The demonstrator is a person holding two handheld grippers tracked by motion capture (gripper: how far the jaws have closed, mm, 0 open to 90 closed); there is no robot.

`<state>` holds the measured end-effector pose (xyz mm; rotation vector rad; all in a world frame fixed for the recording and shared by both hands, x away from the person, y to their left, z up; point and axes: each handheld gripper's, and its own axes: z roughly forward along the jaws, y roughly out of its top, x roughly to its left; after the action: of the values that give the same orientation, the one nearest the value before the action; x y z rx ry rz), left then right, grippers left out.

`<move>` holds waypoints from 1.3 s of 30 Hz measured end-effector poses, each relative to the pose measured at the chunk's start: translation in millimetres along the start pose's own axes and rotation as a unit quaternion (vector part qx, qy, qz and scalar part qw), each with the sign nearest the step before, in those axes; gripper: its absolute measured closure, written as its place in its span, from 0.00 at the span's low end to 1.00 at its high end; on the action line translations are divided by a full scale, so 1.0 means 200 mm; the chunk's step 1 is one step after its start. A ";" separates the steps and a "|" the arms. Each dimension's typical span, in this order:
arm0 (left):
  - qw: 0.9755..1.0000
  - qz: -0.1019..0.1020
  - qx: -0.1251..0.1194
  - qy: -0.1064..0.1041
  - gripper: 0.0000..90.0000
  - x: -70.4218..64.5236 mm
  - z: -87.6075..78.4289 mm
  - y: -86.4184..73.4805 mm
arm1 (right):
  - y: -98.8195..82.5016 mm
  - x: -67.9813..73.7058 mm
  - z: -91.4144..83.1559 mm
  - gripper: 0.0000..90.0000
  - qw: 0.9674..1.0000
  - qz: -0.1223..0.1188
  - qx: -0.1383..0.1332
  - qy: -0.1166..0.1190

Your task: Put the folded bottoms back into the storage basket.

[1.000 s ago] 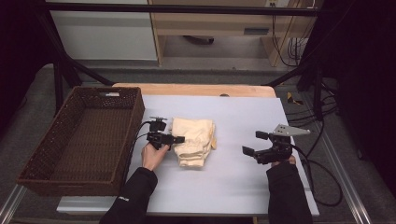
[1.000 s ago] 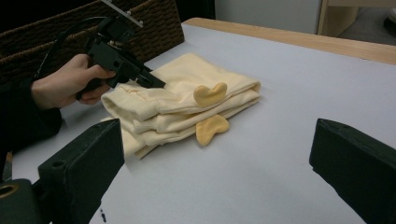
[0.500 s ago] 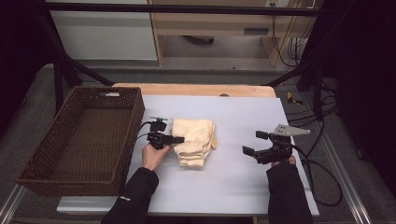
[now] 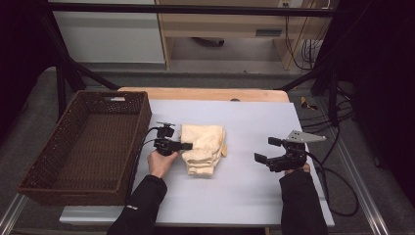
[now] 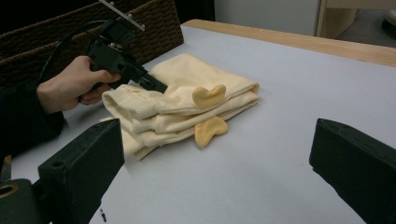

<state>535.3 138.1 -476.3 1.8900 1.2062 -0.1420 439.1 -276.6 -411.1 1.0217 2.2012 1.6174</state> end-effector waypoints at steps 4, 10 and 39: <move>1.000 0.010 -0.007 0.003 0.80 -0.01 -0.01 0.00 | 0.00 0.00 0.00 0.04 1.000 0.000 0.000 0.000; 1.000 0.018 -0.013 -0.001 0.80 -0.04 -0.03 0.02 | 0.00 0.00 0.00 0.04 1.000 0.000 -0.001 0.000; 0.998 0.042 -0.034 -0.023 0.82 -0.16 -0.10 0.07 | 0.00 0.00 0.00 0.04 1.000 0.001 -0.002 0.001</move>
<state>522.5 128.0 -438.6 1.8648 1.0846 -0.0978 438.7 -277.1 -410.7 1.0213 2.1987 1.6223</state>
